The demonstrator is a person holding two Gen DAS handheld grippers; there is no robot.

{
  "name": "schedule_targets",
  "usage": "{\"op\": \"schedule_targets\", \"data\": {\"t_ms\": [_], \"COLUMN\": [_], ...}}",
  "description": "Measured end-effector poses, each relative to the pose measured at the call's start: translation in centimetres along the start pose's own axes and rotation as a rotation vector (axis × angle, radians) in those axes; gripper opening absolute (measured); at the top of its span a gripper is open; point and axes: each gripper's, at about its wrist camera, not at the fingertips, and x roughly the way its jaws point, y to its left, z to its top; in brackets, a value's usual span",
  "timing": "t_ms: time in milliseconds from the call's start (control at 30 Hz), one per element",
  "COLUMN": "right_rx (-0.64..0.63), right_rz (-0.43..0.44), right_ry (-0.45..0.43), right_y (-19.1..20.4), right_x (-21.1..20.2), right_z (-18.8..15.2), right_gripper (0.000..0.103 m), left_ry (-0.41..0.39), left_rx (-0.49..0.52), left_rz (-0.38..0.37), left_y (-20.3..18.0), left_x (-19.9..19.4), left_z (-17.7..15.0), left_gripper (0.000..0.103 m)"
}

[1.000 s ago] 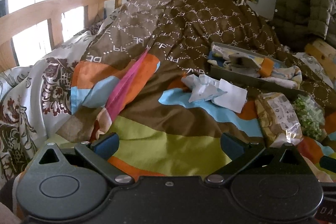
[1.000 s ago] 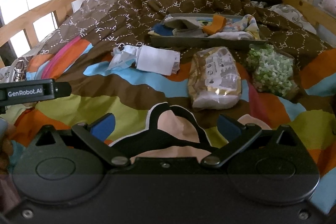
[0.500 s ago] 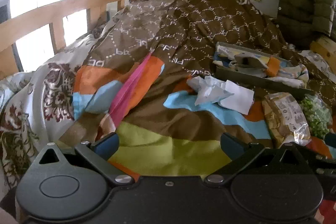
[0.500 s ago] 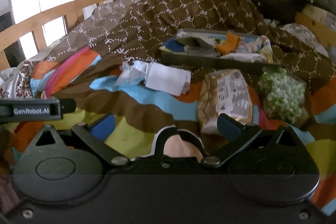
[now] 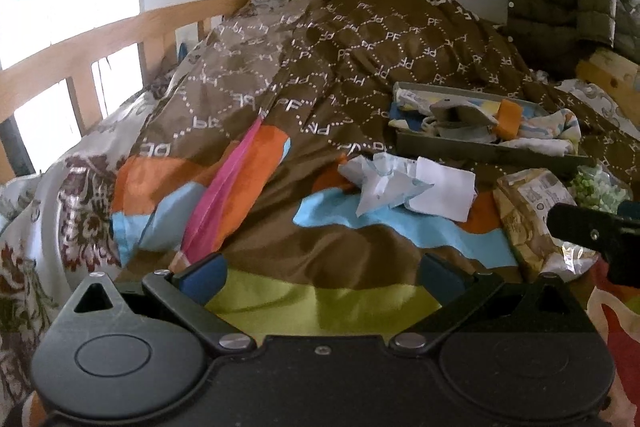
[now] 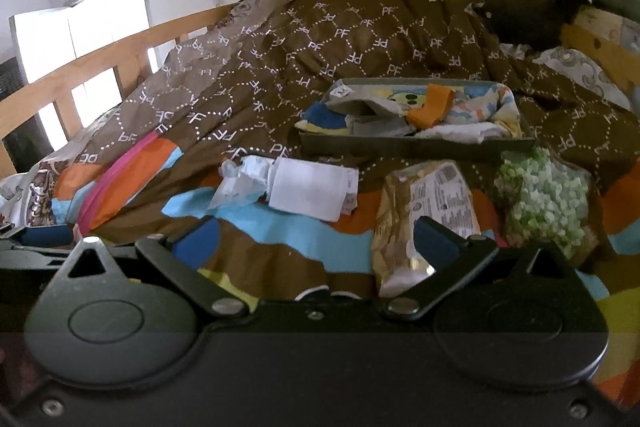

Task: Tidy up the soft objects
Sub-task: 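Raise both open tools from the tray and move them toward the white tissues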

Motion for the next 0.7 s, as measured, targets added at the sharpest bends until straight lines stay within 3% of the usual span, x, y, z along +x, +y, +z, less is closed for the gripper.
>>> {"op": "schedule_targets", "data": {"t_ms": [300,500,700], "right_rx": [-0.026,-0.032,-0.057], "right_rz": [-0.013,-0.030,-0.050], "right_ry": [-0.017,-0.015,-0.001], "right_y": [-0.5,-0.9,-1.2], "right_x": [2.5,3.8,4.9], "right_z": [1.2,1.2,0.6], "right_gripper": [0.102,0.102,0.102], "left_ry": [-0.055,-0.070,-0.062], "left_rx": [0.072,0.173,0.177], "left_rz": [-0.006,-0.025,-0.050], "left_y": [-0.9,-1.5,-1.3], "left_x": [1.3,2.4,3.7], "left_z": [1.1,1.7,2.0], "left_gripper": [0.102,0.102,0.102]}}
